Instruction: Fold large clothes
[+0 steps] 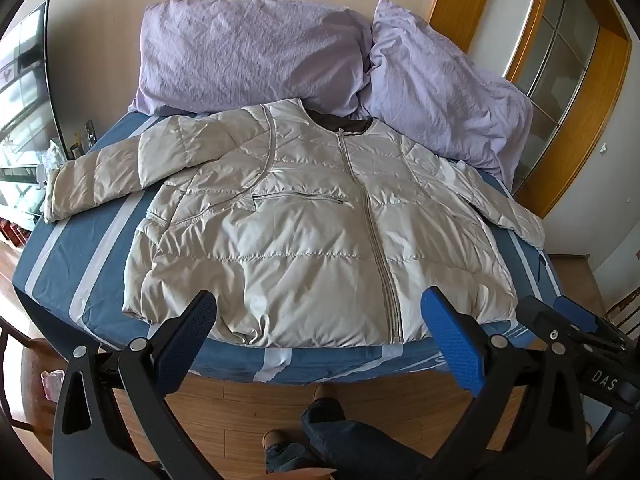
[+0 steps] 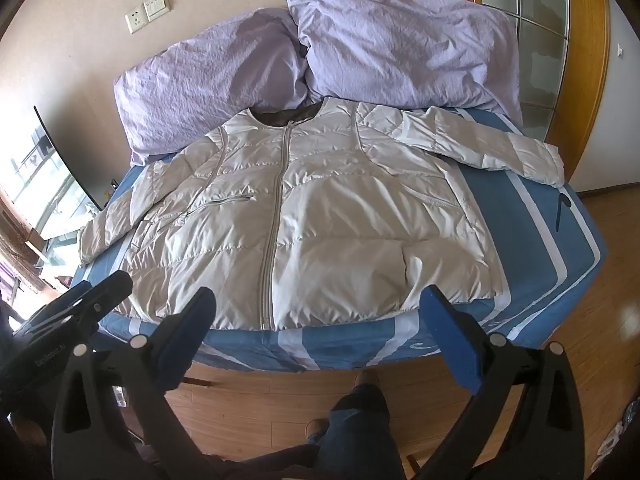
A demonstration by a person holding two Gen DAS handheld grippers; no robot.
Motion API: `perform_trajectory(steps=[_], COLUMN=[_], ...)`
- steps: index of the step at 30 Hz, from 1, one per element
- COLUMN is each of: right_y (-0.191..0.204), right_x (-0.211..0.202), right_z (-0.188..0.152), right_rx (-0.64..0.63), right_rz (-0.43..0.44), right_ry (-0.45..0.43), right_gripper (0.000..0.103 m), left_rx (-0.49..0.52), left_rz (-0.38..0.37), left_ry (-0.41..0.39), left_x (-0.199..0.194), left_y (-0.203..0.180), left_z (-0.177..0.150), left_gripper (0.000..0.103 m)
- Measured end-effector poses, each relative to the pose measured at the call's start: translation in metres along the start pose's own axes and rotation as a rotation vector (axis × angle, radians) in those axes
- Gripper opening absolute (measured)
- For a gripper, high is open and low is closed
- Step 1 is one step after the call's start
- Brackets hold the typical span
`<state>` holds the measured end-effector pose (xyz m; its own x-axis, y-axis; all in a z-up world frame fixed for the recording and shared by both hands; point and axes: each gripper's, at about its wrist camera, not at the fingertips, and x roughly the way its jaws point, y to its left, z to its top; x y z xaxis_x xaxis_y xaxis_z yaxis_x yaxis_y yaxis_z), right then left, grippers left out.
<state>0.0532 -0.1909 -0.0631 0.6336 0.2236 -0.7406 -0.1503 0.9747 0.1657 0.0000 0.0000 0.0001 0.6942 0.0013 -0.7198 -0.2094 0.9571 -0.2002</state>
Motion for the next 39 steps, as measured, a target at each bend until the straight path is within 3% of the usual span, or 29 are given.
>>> perform_trajectory(steps=[39], right_y=[0.0017], right_x=[-0.0002], right_z=[0.0011], right_rx=[-0.003], right_rz=[-0.003], right_ry=[-0.002], right_gripper=[0.101], left_rx=[0.002], left_rz=[0.0], left_ry=[0.005], left_x=[-0.0001], left_y=[-0.0003], left_z=[-0.0002], left_gripper=[0.102])
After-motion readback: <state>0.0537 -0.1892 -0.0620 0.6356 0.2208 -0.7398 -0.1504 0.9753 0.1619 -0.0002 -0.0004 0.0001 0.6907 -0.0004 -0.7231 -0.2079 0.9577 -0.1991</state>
